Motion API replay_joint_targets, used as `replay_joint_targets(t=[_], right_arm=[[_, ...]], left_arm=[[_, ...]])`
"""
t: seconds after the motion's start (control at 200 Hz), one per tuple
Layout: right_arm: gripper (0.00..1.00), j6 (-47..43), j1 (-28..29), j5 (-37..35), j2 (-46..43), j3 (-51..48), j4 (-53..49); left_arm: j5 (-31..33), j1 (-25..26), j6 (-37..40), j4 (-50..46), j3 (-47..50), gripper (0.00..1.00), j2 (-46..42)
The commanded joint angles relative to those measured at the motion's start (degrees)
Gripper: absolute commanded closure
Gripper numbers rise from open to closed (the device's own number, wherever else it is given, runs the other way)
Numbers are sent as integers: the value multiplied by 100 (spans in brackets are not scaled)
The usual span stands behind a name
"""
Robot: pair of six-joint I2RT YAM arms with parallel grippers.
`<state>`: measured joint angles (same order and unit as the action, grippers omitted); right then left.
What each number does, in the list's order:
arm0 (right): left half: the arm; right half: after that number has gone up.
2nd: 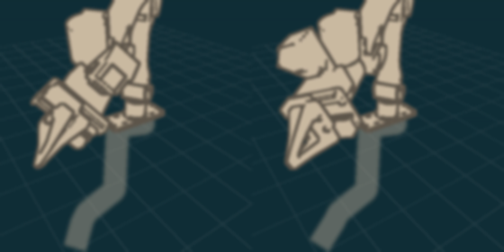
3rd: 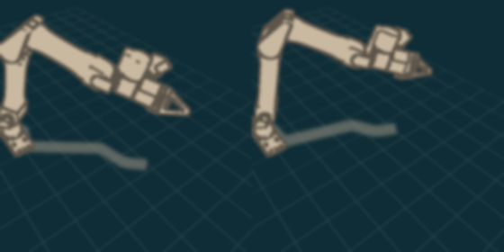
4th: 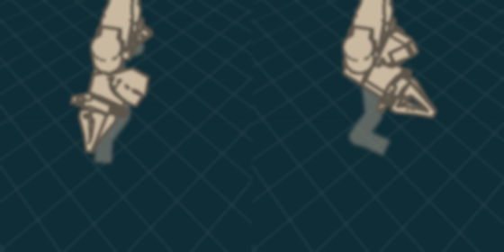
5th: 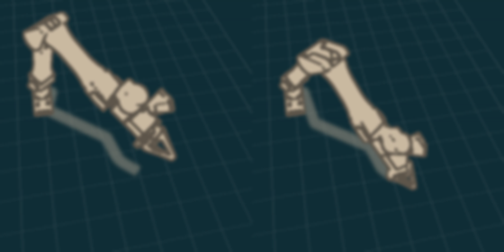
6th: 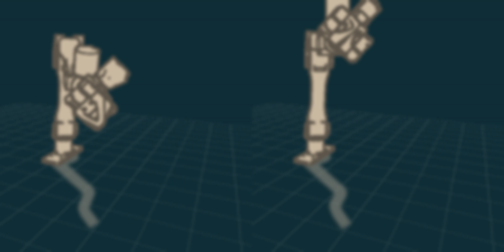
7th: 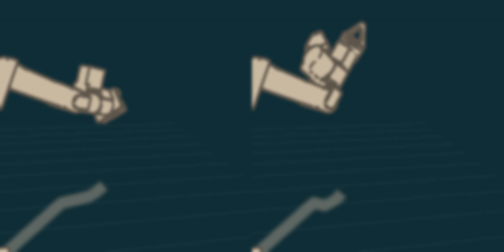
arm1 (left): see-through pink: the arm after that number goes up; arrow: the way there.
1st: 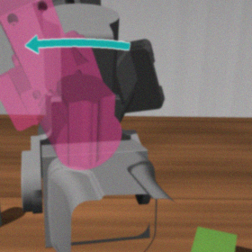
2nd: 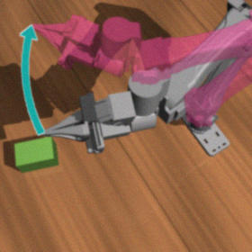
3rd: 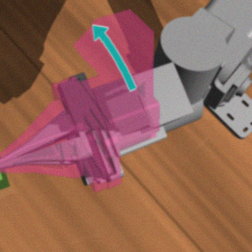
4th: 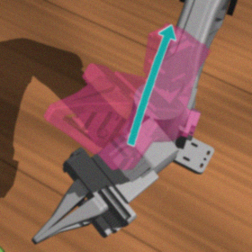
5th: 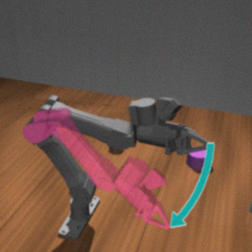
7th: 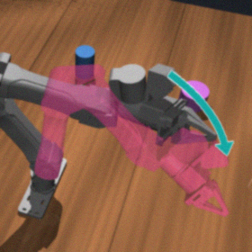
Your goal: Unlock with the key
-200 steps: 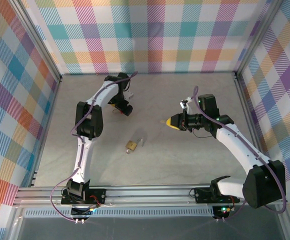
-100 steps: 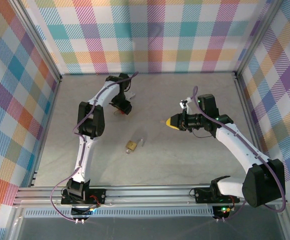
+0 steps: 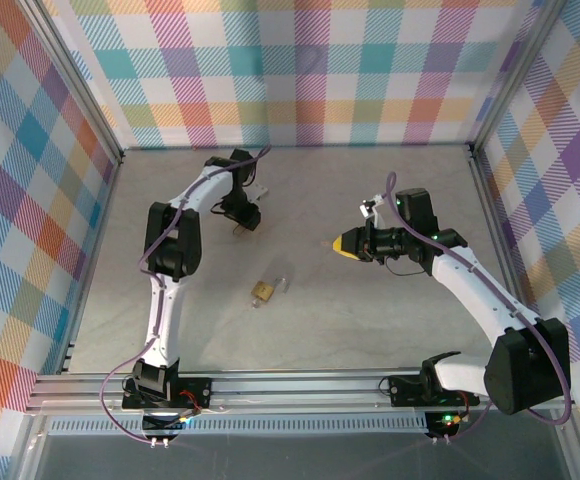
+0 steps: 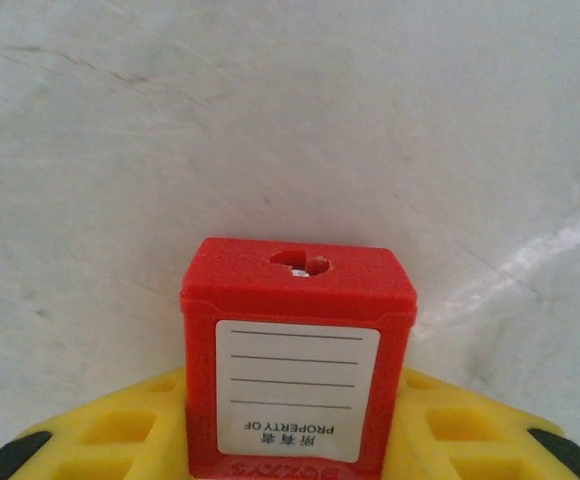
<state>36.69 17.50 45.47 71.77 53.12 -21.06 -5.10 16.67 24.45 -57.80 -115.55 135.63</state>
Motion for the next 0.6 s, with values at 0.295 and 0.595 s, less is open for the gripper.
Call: replay_joint_targets(t=[0.295,0.595], right_arm=[[100,-351,-373,9,171,323,-654],[100,-714,-636,13,136,494,-1103]], left_arm=[[-926,293,144,1217,2089,66,-2086],[-801,925,347,1422,2704,67,-3209]])
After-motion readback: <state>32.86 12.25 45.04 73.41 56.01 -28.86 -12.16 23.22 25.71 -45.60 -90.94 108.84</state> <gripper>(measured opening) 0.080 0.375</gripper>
